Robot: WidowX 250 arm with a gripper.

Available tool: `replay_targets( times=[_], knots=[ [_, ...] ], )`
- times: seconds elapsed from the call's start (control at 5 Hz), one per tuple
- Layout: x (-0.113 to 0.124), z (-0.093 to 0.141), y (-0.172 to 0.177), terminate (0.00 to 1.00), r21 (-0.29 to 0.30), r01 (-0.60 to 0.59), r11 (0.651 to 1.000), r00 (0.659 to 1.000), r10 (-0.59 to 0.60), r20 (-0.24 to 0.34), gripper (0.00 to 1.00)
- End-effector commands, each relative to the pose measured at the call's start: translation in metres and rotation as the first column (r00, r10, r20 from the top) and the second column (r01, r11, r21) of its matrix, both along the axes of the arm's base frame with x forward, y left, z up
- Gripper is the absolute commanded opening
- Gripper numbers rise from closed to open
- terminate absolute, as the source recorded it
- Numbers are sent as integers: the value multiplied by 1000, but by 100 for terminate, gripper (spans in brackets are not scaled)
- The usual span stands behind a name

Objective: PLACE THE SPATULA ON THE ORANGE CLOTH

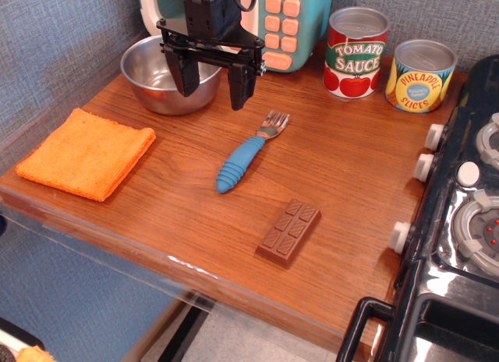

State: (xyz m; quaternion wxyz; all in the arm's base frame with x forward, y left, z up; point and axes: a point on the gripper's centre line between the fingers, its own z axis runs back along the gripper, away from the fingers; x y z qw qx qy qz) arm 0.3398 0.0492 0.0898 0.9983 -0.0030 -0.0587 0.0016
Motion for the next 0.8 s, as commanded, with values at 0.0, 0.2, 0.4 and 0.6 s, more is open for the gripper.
replay_targets(
  times=[0.0, 0.2, 0.4, 0.6],
  knots=[
    [0, 0, 0, 0, 0, 0, 1000, 1000, 0, 0, 100],
    [-6, -7, -12, 0, 2, -27, 1000, 1000, 27, 7, 100],
    [-8, -24, -24, 0, -32, -84, 996, 996, 83, -23, 100],
    [-1, -50, -29, 0, -12, -134, 991, 989, 133, -65, 100]
  ],
)
